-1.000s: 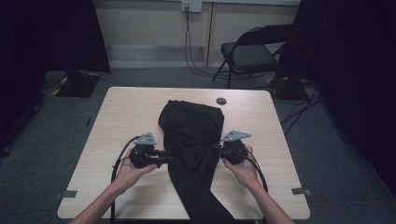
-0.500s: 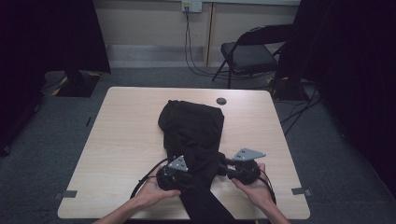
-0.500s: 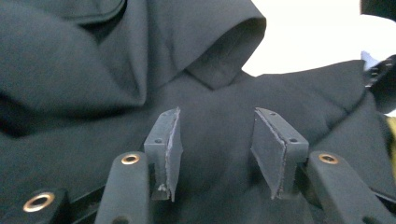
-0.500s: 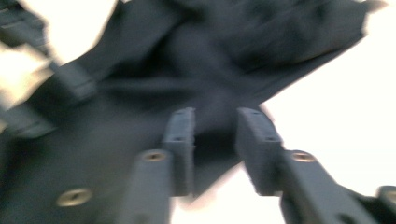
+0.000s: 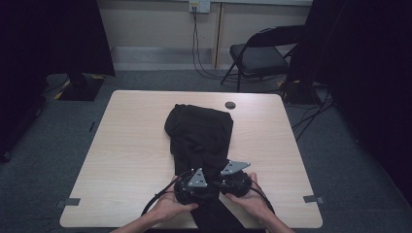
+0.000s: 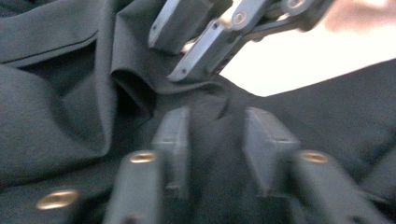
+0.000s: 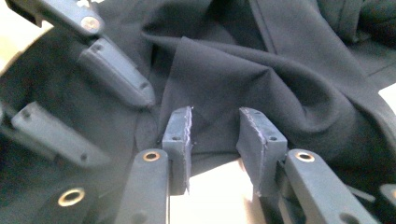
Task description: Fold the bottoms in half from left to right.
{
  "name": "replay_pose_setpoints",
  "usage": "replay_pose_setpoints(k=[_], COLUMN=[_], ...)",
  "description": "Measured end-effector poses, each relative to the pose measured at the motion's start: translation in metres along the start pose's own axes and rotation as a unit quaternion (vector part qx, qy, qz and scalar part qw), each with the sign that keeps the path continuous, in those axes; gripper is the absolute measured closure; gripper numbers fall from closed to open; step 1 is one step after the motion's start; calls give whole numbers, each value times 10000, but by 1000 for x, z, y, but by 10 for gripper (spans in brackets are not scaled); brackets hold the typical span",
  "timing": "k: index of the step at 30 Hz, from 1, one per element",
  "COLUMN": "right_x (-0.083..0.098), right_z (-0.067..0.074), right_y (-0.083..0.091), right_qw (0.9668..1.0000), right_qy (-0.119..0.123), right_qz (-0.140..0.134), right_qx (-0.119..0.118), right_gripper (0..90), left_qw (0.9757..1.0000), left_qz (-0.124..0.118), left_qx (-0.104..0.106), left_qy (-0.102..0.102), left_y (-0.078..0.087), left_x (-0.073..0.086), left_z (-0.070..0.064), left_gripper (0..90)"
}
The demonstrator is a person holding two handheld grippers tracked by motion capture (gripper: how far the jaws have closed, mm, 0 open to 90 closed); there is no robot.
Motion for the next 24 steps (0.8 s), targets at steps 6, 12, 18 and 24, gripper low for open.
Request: replay_pose_setpoints(k=[6, 12, 18, 24], right_x=[1, 1, 1, 2], right_z=[-2, -3, -4, -6], right_y=[0, 0, 1, 7], right_qw=[10000, 9999, 10000, 9996], right_qy=[-68, -93, -81, -133], right_qz=[-22, -12, 41, 189], right_qx=[-49, -86, -34, 154], right_gripper=[644, 649, 648, 648], left_qw=[9997, 9957, 9941, 9941], left_qz=[7, -624, -642, -338], left_qx=[168, 252, 423, 303], left_qy=[155, 642, 765, 985], left_y=[6, 60, 95, 126], left_x=[-3, -14, 1, 30], left_z=[1, 11, 7, 10], left_gripper=[892, 896, 896, 893])
Point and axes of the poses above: each handheld gripper's, and its own axes: y roughly backward along the jaws, x roughly out of its underside, z roughly to its left, the point moved 5 cm from there along -y, roughly forward along the jaws, and after that the axes turned 14 degrees about -z, right-handed, at the moved point
